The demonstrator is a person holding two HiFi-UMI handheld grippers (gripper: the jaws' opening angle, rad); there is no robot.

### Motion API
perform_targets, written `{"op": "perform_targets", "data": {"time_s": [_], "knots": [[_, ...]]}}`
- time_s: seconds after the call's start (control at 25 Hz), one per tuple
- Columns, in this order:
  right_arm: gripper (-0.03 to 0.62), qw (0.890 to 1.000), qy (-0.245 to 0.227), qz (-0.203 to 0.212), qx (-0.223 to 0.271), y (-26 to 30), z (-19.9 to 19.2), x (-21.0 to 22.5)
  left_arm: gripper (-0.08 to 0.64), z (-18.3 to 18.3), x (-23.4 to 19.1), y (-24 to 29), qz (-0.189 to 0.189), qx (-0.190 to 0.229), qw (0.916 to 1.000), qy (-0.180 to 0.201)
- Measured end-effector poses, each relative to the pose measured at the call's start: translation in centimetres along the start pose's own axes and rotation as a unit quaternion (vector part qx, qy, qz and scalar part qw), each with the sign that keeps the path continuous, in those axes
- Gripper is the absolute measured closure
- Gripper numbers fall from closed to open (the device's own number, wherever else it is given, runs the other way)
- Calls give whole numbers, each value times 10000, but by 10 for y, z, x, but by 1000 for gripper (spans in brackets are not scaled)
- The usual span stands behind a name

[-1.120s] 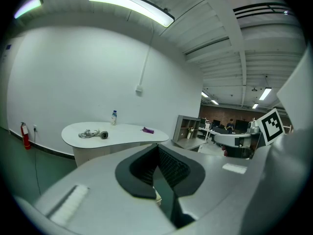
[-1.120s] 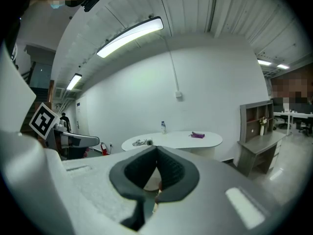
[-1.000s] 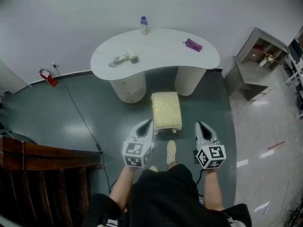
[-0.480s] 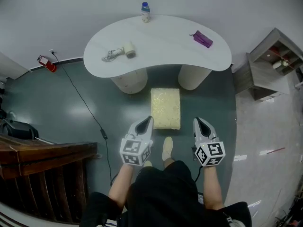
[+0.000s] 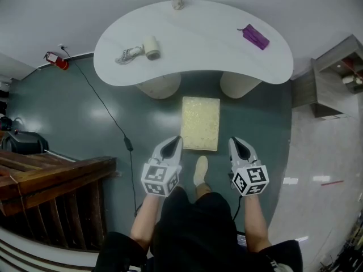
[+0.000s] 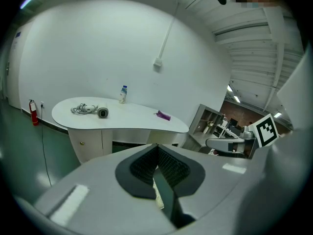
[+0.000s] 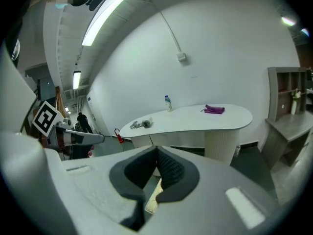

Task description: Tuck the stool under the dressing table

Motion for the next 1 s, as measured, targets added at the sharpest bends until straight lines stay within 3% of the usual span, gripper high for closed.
{"op": "perform_targets", "data": {"time_s": [0.44, 0.72, 1.0], "knots": [[591, 9986, 212, -140, -454, 81, -60, 22, 552, -57, -58, 68, -137, -444, 9985, -283], [591, 9965, 416, -232, -682, 146, -120, 38, 552, -122, -109, 127, -418, -835, 9947, -421], [591, 9935, 552, -311, -950, 191, -194, 62, 552, -195, -149, 169, -386, -1037, 9904, -825]]}}
Point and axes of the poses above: the fingertips, and each gripper's own axes: y forward along the fingers, x to its right, z out of its top, the point moved 1 cm from there along -y, backward along the fingers, and after that the axes turned 11 degrees about -z, right-handed, at the moved point
